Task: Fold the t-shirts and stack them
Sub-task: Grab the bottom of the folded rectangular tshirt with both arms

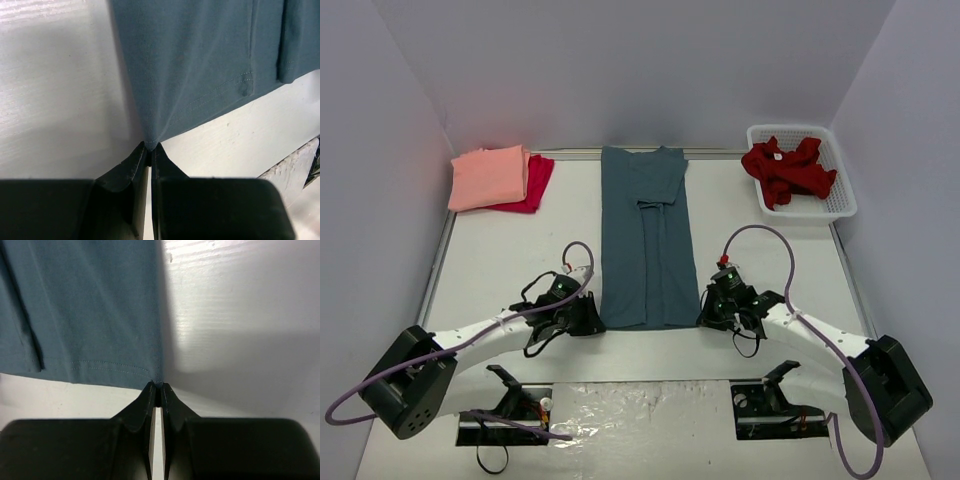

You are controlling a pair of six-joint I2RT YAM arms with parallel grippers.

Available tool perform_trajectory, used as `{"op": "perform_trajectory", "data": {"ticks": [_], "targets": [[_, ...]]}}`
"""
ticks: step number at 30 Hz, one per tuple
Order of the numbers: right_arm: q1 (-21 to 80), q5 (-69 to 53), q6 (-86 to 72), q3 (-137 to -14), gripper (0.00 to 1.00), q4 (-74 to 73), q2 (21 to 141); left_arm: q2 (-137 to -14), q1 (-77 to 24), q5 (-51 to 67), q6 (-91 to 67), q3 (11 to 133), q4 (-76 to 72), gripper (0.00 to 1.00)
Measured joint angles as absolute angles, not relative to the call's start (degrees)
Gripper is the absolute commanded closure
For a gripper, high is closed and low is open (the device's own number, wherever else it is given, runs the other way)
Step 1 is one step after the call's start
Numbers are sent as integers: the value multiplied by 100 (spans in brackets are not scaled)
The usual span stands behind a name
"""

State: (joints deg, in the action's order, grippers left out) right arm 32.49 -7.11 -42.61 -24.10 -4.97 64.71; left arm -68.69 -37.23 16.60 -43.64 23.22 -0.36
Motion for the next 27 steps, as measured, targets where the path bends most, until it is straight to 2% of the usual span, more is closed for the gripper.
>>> {"op": "perform_trajectory", "data": {"ticks": [14,27], "targets": [[4187,-187,-4764,-2596,100,-910,6235,-6740,-4195,1450,-4421,2270,-10,98],[5030,360,-5293,-2842,100,-1481,5988,-5964,-4281,1192,-4434,2171,917,98]]}}
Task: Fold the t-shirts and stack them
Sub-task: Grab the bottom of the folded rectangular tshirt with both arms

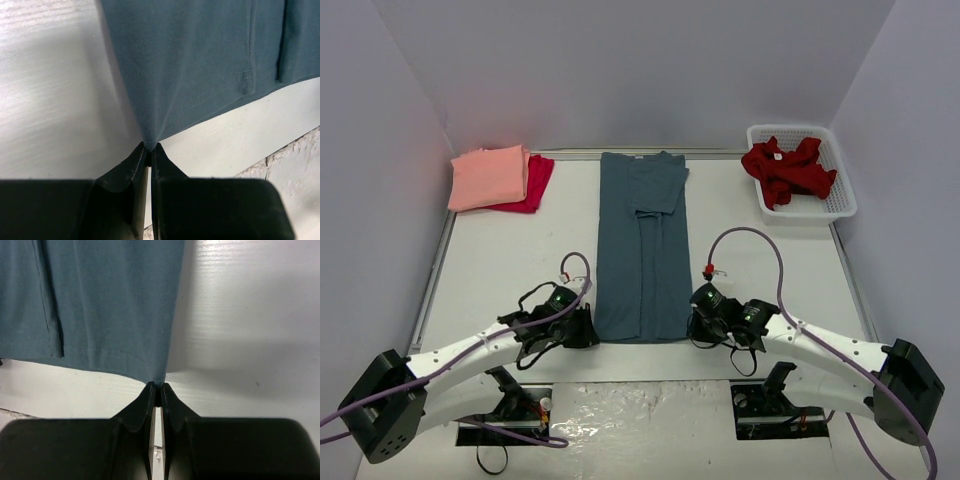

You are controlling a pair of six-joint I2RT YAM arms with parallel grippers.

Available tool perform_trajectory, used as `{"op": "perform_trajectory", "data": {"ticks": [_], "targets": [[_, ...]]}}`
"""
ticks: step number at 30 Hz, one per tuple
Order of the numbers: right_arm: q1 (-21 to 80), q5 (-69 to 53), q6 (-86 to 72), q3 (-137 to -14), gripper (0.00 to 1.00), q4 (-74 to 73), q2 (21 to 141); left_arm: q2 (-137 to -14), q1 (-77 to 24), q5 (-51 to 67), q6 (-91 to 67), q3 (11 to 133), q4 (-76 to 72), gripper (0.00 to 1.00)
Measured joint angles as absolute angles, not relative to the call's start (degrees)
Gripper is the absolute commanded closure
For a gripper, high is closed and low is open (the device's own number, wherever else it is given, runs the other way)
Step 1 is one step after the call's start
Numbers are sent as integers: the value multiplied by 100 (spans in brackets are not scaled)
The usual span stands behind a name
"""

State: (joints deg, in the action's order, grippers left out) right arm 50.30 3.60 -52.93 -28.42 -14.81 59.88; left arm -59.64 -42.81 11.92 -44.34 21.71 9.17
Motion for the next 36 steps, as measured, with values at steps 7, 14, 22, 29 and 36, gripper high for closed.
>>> {"op": "perform_trajectory", "data": {"ticks": [7,14,22,29,36], "targets": [[5190,604,-5417,-3074,100,-1761,5872,-5481,-4281,1057,-4434,2187,1330,98],[5192,829,-5411,-3354,100,-1874,5854,-5461,-4281,1017,-4436,2335,1494,98],[5192,1081,-5389,-3527,100,-1929,5892,-5411,-4281,893,-4438,2624,1660,98],[5190,1341,-5271,-3736,100,-1984,5892,-5400,-4281,714,-4427,2969,1785,98],[5172,1573,-5133,-4001,100,-2014,6010,-5413,-4272,556,-4410,3159,1835,98]]}}
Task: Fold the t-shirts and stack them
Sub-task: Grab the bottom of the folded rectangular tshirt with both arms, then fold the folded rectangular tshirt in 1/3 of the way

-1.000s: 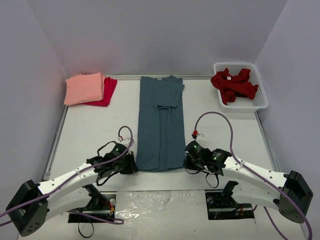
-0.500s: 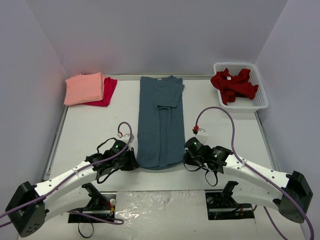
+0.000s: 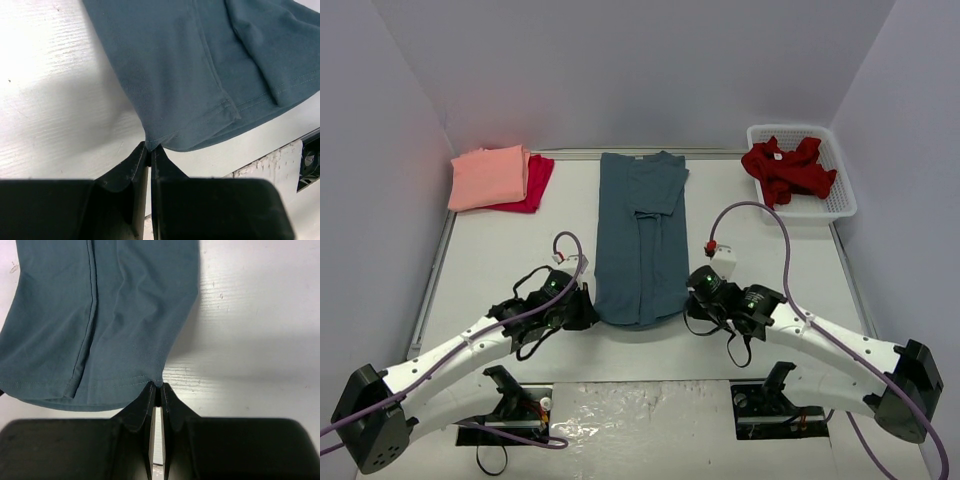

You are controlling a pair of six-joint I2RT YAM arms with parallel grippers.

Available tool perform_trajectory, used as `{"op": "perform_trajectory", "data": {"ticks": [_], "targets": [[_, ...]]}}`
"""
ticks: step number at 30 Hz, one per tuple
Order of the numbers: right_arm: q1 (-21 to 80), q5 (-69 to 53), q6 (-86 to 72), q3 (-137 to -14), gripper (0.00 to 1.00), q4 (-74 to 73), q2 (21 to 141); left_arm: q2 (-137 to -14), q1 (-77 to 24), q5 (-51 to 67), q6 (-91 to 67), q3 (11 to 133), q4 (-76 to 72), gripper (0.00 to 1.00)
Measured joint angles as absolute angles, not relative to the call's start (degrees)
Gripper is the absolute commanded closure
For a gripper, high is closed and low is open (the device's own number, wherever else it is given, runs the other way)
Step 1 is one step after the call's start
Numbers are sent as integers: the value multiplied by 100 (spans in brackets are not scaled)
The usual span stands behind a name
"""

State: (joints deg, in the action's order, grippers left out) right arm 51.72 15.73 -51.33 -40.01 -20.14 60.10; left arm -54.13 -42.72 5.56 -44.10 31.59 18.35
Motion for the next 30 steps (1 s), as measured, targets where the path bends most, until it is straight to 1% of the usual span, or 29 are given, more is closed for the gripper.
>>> {"op": "perform_trajectory", "data": {"ticks": [5,15,30], "targets": [[5061,1678,-5041,-4150,100,-2036,6139,-5489,-4219,456,-4390,3363,1981,98],[4510,1723,-4746,-4377,100,-2040,6252,-5621,-3848,403,-4386,3669,2053,98],[3806,1610,-4163,-4998,100,-1828,6908,-6368,-3260,666,-4213,4226,1741,98]]}}
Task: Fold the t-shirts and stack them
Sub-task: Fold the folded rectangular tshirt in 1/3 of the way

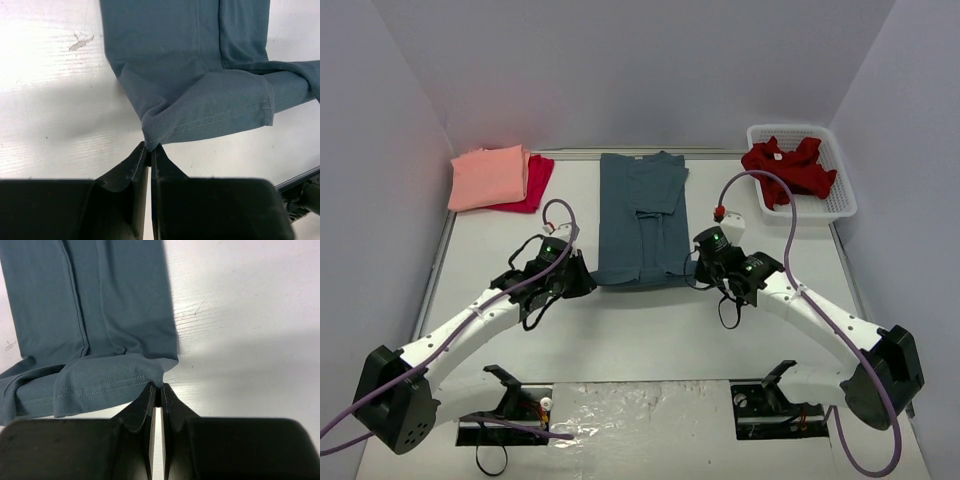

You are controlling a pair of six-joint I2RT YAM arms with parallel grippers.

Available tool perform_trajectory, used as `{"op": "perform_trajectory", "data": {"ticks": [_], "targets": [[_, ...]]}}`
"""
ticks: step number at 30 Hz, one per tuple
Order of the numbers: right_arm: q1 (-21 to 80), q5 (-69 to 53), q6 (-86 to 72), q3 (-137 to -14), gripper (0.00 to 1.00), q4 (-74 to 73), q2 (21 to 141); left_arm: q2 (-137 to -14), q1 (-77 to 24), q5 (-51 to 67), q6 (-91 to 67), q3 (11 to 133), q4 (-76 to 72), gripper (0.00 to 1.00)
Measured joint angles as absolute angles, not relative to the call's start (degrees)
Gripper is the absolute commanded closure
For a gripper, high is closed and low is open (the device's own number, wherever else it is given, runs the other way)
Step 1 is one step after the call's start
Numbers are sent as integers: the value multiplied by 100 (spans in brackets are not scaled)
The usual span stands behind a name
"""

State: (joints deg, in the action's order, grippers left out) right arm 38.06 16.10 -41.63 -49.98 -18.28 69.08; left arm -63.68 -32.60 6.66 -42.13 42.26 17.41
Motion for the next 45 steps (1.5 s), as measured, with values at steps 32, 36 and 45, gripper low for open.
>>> {"op": "perform_trajectory", "data": {"ticks": [32,36,45], "targets": [[2696,917,-3190,-6307,100,-1422,8477,-7981,-2585,1044,-3634,5763,1629,98],[2611,854,-3092,-6471,100,-1393,8700,-8136,-2552,1050,-3614,5920,1614,98],[2412,685,-2880,-6810,100,-1374,9131,-8517,-2510,1041,-3590,6215,1599,98]]}}
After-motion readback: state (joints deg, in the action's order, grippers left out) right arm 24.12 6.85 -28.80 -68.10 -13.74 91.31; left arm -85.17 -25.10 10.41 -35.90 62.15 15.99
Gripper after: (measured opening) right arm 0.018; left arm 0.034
